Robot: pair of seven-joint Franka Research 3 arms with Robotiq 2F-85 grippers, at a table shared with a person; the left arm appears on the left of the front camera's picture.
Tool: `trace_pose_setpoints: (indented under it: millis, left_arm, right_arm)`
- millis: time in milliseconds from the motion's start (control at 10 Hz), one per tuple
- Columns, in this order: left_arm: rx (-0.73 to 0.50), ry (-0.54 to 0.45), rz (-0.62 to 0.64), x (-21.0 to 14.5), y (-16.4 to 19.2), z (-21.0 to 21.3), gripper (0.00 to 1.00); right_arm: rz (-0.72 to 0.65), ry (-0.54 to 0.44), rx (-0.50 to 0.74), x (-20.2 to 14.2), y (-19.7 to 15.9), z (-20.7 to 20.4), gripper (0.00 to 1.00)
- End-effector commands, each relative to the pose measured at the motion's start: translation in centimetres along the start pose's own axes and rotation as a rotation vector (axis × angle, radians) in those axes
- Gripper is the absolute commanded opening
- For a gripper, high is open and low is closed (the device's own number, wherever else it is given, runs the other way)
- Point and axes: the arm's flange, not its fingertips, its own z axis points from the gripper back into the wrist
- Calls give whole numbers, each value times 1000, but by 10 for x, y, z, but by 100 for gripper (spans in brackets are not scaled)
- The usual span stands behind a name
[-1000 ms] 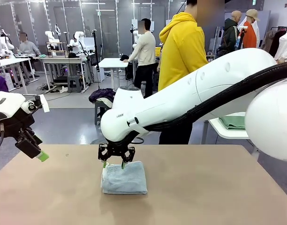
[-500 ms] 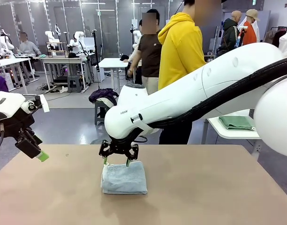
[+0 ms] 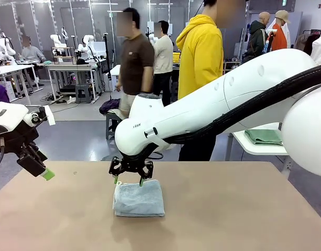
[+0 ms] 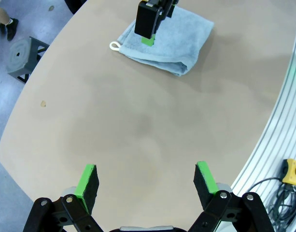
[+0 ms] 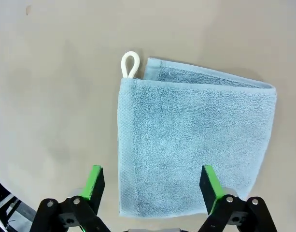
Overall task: Fold the towels and place them in the basket.
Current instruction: Place the folded Towel with hook on the right side of the table.
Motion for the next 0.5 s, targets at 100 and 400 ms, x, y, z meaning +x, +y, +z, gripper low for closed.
trace_pose_setpoints:
  millis: [100,400]
  left_arm:
    - [12,8,14,0,-2,-2,100]
    - [12,8,14,0,-2,-2,100]
  right_arm:
    - [6,-4,-9,1,0,0,100]
    - [6,-4,-9,1,0,0,100]
